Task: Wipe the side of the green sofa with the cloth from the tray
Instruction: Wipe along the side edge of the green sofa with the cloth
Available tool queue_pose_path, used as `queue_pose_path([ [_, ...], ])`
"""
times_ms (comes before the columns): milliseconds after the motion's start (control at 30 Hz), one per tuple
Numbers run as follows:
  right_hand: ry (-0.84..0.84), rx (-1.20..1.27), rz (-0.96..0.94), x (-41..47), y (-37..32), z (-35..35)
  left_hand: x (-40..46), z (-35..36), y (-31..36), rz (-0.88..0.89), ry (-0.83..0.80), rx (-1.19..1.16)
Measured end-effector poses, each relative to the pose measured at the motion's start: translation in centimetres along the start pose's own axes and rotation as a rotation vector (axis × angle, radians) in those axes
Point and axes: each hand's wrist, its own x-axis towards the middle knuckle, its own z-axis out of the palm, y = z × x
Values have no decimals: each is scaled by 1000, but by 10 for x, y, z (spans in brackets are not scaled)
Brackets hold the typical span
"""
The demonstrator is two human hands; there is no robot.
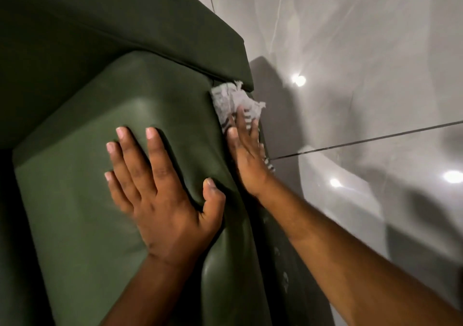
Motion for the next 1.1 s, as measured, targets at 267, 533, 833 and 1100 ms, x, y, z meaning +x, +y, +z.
queue_pose_path([
  [267, 100, 92, 116, 66, 29, -20, 2, 2, -2, 11, 16, -56],
  [533, 57, 103, 50, -93, 78, -2, -8, -24, -17, 60, -222, -144],
  [833, 112, 227, 321, -105, 135, -14, -139, -48, -3, -135, -258, -67],
  [1100, 52, -170, 31, -175, 116, 15, -143, -29, -4, -116, -162, -23],
])
